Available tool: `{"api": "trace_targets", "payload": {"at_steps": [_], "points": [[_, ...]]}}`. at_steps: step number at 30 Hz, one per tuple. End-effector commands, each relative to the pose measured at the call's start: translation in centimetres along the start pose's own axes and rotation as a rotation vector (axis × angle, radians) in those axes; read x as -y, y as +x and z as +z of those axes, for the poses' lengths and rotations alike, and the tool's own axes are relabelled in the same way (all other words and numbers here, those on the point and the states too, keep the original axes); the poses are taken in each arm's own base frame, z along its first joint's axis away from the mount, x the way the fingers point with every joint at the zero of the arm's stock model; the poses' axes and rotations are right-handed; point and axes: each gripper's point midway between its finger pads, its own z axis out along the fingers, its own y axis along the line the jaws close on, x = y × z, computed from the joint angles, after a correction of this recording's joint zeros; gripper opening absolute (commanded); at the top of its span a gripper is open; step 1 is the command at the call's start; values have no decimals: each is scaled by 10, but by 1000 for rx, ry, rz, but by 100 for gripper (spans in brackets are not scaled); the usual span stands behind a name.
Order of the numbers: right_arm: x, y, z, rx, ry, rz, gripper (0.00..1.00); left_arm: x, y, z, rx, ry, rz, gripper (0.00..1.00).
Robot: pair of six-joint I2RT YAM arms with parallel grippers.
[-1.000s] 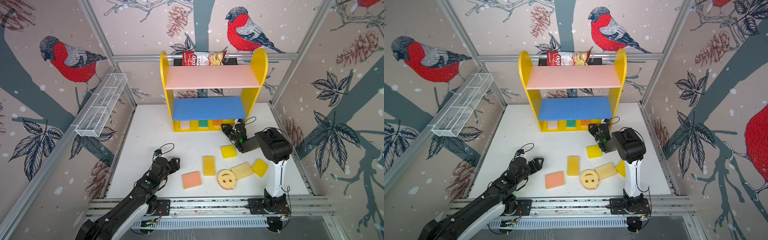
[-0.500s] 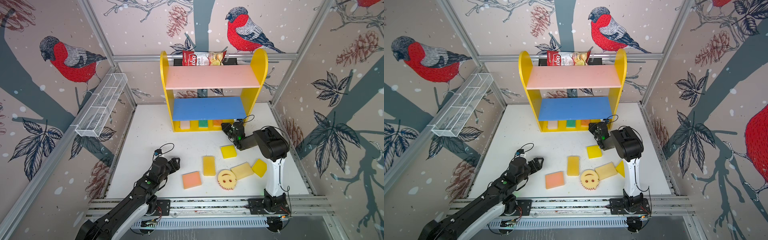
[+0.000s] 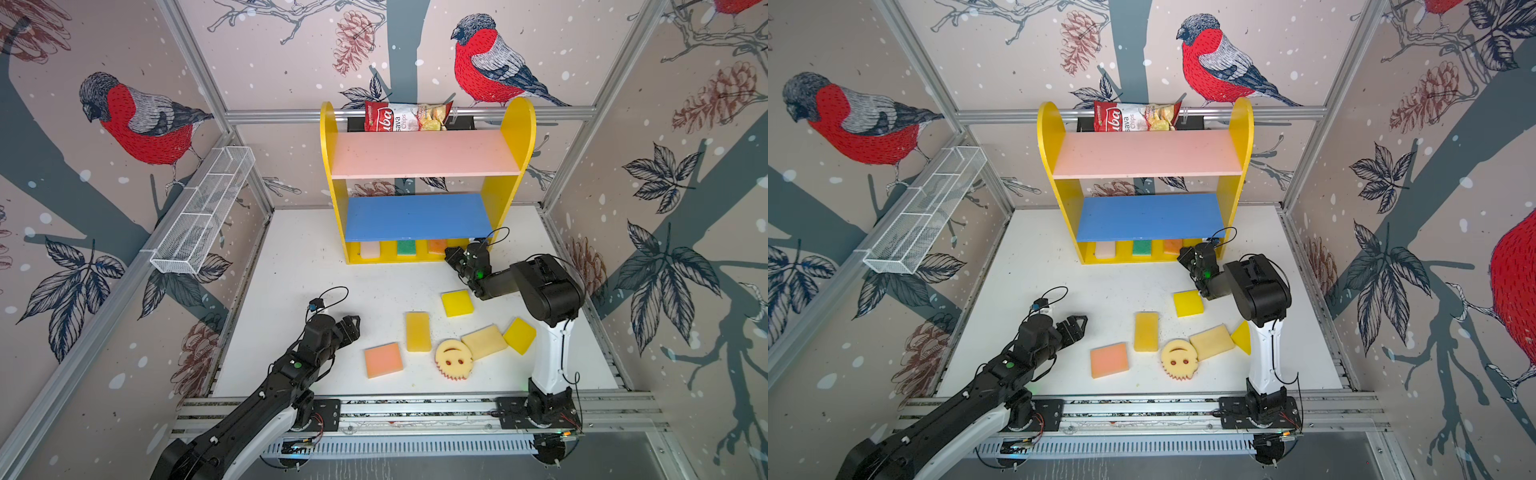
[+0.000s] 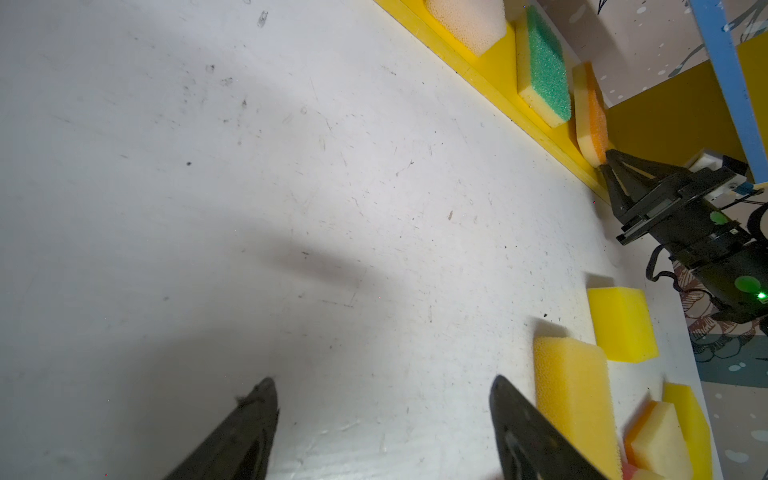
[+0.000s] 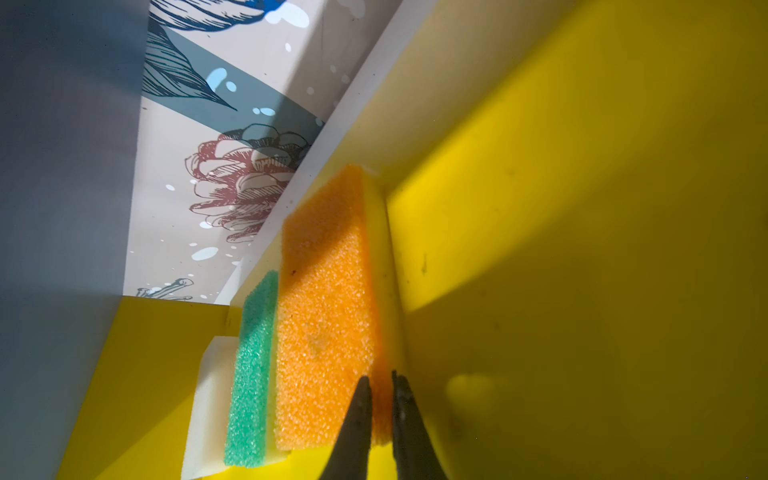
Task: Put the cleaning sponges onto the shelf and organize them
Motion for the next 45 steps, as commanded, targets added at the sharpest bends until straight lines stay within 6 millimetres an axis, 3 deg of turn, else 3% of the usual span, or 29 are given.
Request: {"api": "trace_targets", "payload": {"at_steps": [1,23,32,45], "points": [[-2,-12,-4,41,7,-47,12,4,-7,0,27,11,6,79],[-9,-14,-6,37,-51,-9,28,3,-5,3,17,9,0,79],[-17,-18,-9,40,-74,4,31,4,-5,2,17,14,-3,79],[-22,-4,-5,14,-84,2,31,3,-3,1,13,17,-9,79]]}}
